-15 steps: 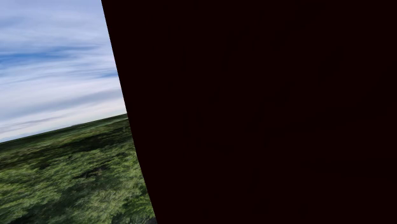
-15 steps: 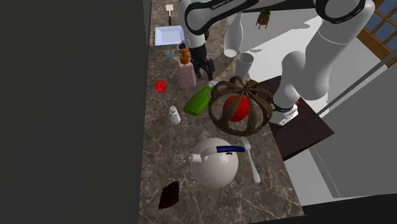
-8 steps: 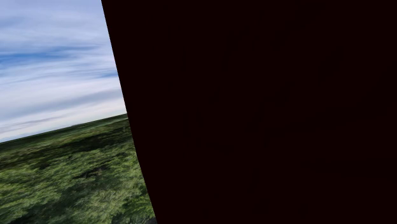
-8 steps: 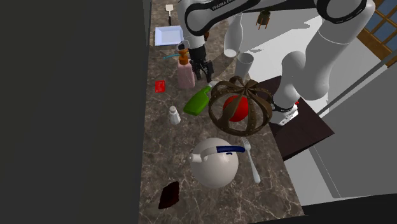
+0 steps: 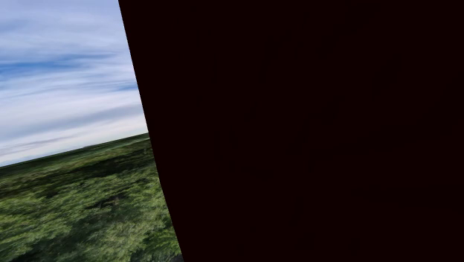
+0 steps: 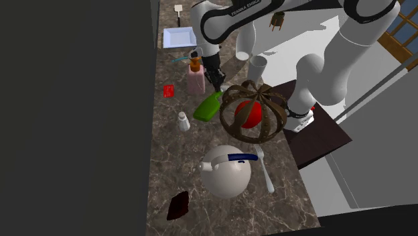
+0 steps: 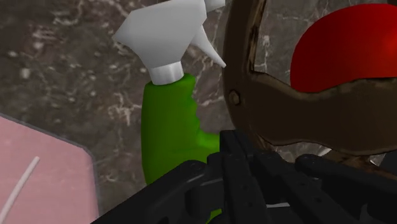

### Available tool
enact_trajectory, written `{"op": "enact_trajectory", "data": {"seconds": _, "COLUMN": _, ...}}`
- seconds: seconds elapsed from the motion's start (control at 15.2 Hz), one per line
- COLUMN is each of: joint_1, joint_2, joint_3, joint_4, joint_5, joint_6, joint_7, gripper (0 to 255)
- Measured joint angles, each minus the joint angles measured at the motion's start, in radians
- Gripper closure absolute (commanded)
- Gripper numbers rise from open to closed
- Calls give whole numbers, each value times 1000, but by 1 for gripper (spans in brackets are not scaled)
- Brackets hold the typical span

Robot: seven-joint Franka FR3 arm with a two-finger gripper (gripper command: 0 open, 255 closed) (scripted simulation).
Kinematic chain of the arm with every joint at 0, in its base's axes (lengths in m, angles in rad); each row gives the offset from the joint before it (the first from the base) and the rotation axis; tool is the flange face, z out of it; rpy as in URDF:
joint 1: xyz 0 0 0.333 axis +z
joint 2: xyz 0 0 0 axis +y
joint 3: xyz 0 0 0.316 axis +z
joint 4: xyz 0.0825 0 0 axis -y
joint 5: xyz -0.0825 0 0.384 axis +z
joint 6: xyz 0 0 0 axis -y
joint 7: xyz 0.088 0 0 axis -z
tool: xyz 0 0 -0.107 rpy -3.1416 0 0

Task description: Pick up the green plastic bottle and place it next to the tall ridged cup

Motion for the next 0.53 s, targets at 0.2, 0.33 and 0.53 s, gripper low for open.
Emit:
{"op": "enact_trajectory", "data": {"seconds": 0.2, "joint_1": 1, "joint_2": -12, "joint_3": 4, "joint_4": -9, "joint_5": -11, "joint_6": 9, "joint_7": 4, "gripper": 0}}
{"op": "enact_trajectory", "data": {"seconds": 0.33, "joint_1": -5, "joint_2": -24, "joint_3": 10, "joint_4": -35, "joint_5": -55, "joint_6": 79, "joint_7": 12, "gripper": 0}}
{"op": "enact_trajectory", "data": {"seconds": 0.53, "joint_1": -8, "joint_2": -33, "joint_3": 17, "joint_4": -65, "joint_5": -90, "joint_6": 159, "joint_7": 16, "gripper": 0}}
